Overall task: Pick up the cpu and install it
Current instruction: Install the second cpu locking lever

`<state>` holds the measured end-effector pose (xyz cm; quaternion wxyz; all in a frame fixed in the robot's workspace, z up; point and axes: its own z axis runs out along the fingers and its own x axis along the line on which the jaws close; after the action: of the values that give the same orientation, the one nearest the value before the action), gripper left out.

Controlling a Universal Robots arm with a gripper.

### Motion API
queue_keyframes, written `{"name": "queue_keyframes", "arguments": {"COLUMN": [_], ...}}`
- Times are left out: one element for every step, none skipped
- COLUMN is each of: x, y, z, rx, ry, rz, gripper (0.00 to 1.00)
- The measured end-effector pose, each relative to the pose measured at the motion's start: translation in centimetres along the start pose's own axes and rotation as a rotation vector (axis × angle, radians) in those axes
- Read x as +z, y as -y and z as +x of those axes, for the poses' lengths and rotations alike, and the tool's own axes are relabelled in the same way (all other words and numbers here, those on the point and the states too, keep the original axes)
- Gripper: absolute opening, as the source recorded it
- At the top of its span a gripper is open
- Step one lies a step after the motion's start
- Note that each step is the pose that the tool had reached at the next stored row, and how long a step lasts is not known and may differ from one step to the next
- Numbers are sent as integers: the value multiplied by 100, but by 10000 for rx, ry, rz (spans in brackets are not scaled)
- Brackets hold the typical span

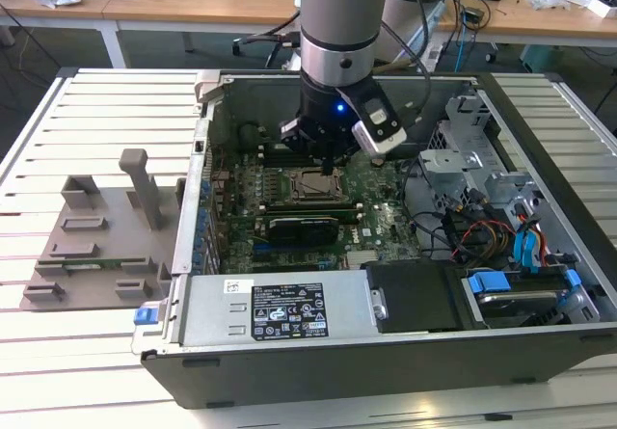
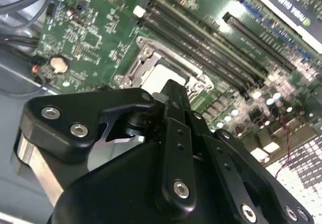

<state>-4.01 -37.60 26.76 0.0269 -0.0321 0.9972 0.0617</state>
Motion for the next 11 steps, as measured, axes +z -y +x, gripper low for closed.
{"name": "queue_keyframes", "arguments": {"x": [19, 43, 59, 80, 98, 115, 132, 155, 169, 195, 214], "y": [24, 51, 59, 69, 78, 85, 93, 102, 105, 108, 109], "z": [11, 24, 33, 45, 57, 67, 77, 91, 101, 124, 145], "rx": [0, 1, 2, 1, 1, 1, 1, 0, 1, 0, 1], "ry": [0, 1, 2, 2, 1, 1, 1, 1, 1, 1, 1], "rz": [0, -2, -1, -1, -1, -1, -1, -1, -1, -1, -1], "gripper": [11, 11, 11, 11, 11, 11, 11, 11, 11, 11, 11]}}
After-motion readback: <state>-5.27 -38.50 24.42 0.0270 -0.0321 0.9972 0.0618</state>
